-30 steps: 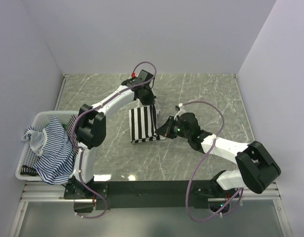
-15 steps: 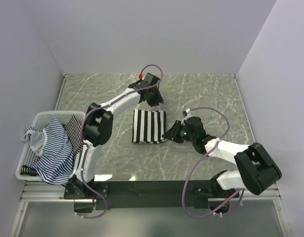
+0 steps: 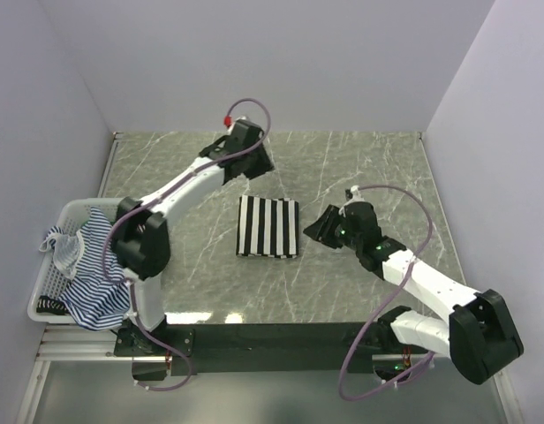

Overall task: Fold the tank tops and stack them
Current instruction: Fold the tank top

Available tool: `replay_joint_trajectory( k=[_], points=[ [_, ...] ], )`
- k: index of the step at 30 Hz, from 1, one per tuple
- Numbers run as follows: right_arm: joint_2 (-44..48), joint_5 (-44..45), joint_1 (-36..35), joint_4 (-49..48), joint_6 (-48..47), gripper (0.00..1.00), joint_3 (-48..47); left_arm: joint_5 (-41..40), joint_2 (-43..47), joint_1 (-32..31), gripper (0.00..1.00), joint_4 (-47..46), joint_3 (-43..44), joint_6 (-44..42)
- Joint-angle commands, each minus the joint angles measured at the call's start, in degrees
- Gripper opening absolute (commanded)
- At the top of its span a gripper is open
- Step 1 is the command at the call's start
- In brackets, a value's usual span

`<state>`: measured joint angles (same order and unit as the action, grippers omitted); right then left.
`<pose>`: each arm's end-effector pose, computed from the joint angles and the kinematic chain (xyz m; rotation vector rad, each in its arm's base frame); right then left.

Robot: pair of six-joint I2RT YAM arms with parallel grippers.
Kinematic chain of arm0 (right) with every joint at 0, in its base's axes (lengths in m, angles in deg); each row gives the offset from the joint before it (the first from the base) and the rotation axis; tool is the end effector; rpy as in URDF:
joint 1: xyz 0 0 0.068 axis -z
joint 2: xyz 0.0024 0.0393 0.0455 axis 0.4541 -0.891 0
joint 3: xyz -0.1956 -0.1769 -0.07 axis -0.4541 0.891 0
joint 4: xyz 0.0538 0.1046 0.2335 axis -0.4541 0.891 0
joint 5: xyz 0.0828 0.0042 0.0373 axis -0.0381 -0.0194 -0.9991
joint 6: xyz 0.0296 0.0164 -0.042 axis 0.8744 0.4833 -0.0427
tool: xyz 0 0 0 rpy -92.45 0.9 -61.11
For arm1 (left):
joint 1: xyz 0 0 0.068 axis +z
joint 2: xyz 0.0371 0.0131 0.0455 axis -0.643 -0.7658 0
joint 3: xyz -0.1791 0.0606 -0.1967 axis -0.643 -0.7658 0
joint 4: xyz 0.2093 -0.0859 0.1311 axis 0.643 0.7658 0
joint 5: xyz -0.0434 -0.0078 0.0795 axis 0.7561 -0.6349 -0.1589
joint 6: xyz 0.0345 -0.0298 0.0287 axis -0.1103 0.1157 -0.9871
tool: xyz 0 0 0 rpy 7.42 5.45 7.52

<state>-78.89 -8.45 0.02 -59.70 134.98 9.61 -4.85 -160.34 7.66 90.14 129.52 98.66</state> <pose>0.2033 0.1107 0.2040 0.2545 2.2403 0.9166 0.3863 -0.2419 0.2896 -0.4275 2.3266 -0.6755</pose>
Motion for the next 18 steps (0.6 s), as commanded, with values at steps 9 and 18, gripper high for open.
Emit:
replay_joint_trajectory(
  k=[9,18],
  points=[
    [-17.5,0.97,-9.23,3.43,-3.62,0.39,-14.65,-2.07,14.88,2.65,0.31,1.31,-25.94,-2.44],
    [-27.17,0.79,-6.95,-1.76,-0.63,0.37,-10.87,7.61,13.13,2.83,0.34,-4.15,-30.88,-6.22]
  ],
)
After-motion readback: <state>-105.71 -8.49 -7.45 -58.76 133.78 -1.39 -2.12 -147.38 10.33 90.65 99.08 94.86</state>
